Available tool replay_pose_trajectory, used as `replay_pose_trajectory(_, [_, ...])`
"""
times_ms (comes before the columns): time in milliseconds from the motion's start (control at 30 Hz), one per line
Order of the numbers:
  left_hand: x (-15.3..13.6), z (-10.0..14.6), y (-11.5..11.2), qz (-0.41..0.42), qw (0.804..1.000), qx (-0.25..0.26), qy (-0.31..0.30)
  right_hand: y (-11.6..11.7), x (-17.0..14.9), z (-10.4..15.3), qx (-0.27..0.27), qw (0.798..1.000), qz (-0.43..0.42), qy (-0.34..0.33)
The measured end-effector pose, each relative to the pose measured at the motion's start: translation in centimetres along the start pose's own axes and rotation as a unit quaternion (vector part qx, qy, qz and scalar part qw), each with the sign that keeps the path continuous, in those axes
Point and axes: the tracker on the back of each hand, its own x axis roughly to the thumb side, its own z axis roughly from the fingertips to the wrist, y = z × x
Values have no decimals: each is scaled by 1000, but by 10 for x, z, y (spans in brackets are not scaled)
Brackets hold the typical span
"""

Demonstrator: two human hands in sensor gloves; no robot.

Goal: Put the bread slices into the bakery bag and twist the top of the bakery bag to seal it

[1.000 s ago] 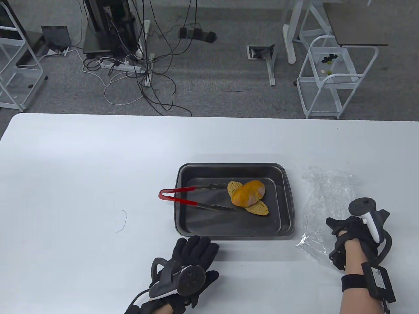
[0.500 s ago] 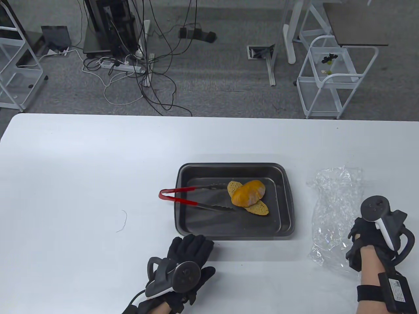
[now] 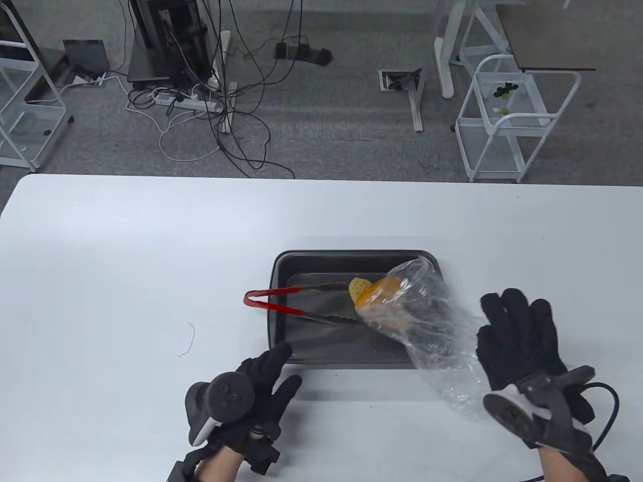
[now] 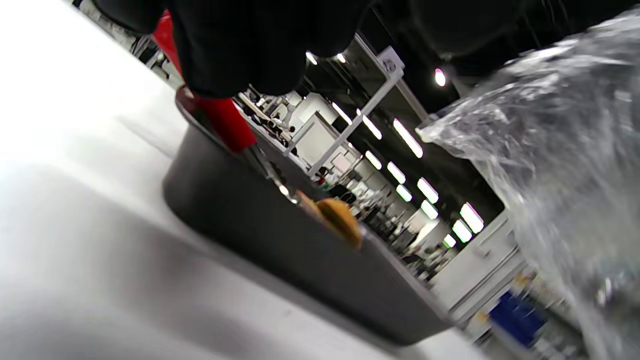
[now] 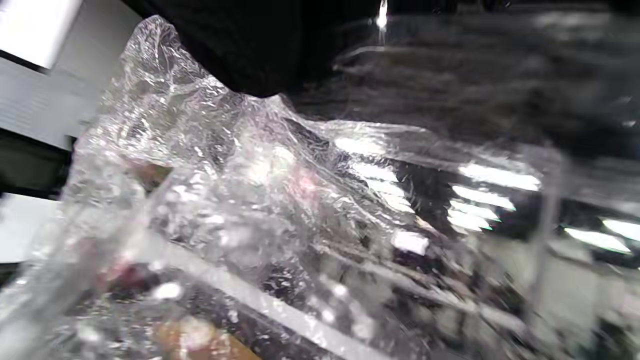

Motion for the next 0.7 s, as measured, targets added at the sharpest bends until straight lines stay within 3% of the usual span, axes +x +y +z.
replay_pose_trajectory(100, [-14, -2, 7, 101, 995, -25, -3, -11, 44, 5, -32, 996, 10, -84])
replay_pose_trajectory(267, [-34, -12, 4, 245, 962, -114, -44, -11, 97, 15, -71, 974, 96, -191])
replay_pose_trajectory(333, [-32, -14, 1, 270, 944, -168, -82, -8, 108, 16, -86, 967, 113, -212])
replay_pose_trajectory(400, [-26, -14, -2, 262, 941, -193, -96, -6, 112, 15, -91, 965, 119, -215])
replay_pose_trajectory(533, [-16, -12, -7, 168, 966, -172, -91, 1, 108, 10, -88, 968, 93, -215])
replay_pose_trajectory(700, [-12, -9, 0, 124, 987, -89, -49, 4, 98, 5, -101, 966, 106, -215])
